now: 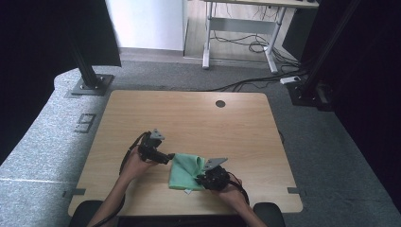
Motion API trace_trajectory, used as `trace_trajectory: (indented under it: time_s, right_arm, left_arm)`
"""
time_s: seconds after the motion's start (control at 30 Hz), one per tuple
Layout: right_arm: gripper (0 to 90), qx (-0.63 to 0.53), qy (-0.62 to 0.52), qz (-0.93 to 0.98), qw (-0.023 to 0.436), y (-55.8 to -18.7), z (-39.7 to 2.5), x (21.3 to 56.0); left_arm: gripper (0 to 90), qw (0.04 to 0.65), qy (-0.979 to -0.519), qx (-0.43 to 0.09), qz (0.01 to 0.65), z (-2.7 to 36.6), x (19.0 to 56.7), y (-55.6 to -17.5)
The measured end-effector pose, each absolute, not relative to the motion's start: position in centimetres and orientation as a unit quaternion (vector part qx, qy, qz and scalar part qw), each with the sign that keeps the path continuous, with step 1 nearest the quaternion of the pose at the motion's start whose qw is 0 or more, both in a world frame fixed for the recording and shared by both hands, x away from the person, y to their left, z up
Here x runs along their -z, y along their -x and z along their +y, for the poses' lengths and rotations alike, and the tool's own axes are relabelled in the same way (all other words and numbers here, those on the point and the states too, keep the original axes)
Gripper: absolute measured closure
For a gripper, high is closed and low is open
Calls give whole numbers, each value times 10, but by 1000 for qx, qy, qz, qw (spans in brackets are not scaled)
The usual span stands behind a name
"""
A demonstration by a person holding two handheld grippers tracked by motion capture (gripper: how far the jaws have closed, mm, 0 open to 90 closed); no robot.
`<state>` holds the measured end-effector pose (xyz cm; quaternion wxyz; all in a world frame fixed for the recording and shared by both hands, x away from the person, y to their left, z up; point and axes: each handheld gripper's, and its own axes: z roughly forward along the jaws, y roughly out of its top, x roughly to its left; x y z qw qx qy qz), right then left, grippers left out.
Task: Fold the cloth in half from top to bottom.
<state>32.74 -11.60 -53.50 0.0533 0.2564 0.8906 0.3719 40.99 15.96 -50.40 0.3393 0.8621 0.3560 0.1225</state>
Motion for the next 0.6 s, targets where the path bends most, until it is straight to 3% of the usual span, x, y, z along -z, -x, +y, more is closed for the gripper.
trace_trajectory:
  time_s: [0.13,0.3,0.6]
  right_arm:
    - [788,-376,-261,888,49,-328,-117,536]
    - [781,-380,-260,887,47,-328,-118,536]
    - [722,-376,-250,891,55,-325,-118,531]
  left_arm:
    - [57,342,-859,-131,358,148,489,-426]
    - [56,320,-878,-104,339,102,490,-454]
    - [56,306,-892,-57,328,97,509,-450]
